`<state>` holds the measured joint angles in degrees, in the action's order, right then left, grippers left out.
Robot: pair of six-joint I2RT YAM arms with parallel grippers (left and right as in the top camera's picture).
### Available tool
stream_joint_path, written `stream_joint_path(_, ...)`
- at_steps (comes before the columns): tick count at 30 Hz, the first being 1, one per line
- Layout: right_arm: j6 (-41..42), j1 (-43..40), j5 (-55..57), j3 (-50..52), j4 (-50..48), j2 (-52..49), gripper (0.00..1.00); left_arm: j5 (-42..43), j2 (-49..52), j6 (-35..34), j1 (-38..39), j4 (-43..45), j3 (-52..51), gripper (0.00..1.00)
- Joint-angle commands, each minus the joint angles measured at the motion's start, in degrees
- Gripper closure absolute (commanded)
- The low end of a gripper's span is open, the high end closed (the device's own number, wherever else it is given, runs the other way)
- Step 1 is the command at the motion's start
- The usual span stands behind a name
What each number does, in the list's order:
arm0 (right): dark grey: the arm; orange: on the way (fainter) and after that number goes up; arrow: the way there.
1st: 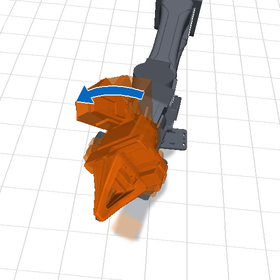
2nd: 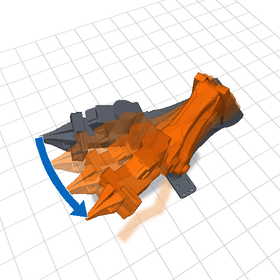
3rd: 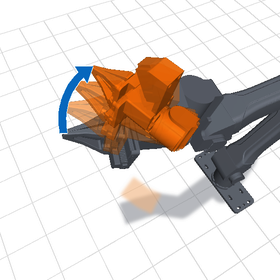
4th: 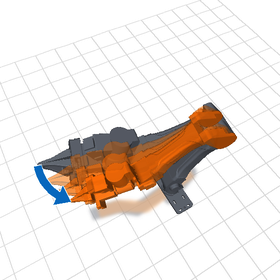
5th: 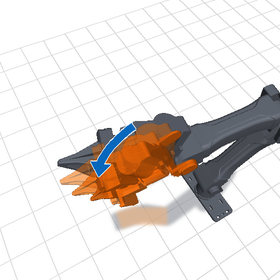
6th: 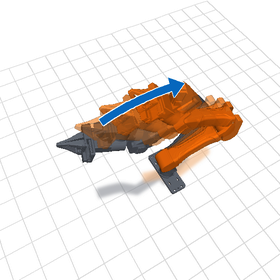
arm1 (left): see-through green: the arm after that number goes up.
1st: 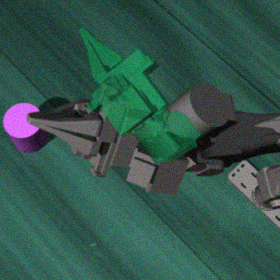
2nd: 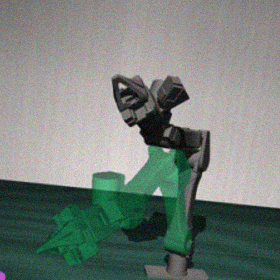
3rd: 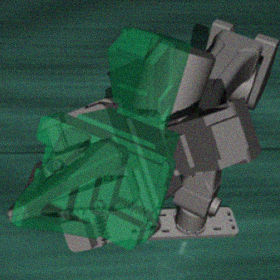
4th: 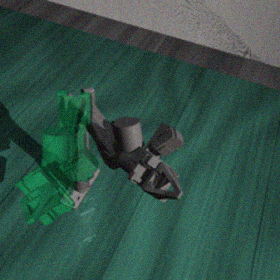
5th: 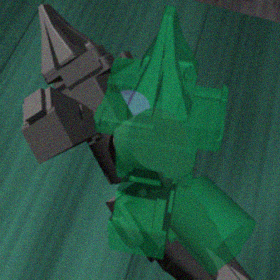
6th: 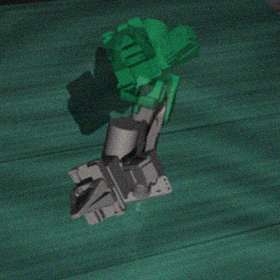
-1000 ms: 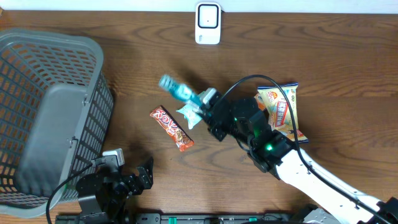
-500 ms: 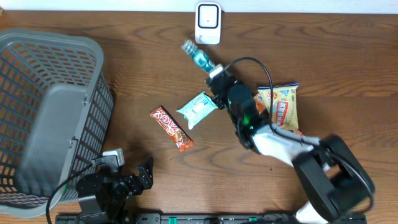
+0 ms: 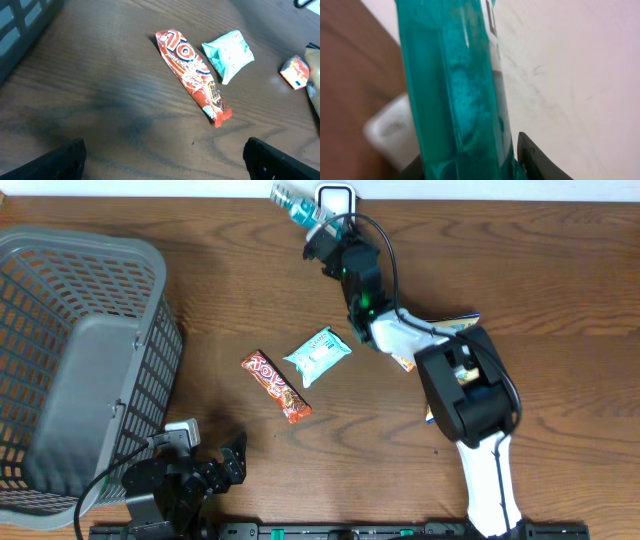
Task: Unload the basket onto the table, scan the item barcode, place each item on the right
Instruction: 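Carry the bottle with the right gripper up toward the white scanner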
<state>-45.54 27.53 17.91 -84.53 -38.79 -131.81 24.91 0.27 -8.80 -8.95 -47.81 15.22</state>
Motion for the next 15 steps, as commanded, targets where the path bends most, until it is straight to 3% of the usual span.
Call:
stream_joint_path(1,-10.10,-2.23,3.85,-8.96,-1.05,-4.42,0.99,-0.33,-0.04,-0.09,-0.09,-0.15,-0.11,0.02)
stream_joint_path(6,-18.71,-3.28,5.46,-14.38,-1.09,-8.15,0.99,-0.33,-0.04,-0.09,-0.09,-0.15,-0.11,0.02)
stream_joint_path(15,-22.53,-4.68,2.75,-14.69,-1.16,-8.37,0.99,-0.33,-0.04,-0.09,-0.09,-0.15,-0.11,0.02)
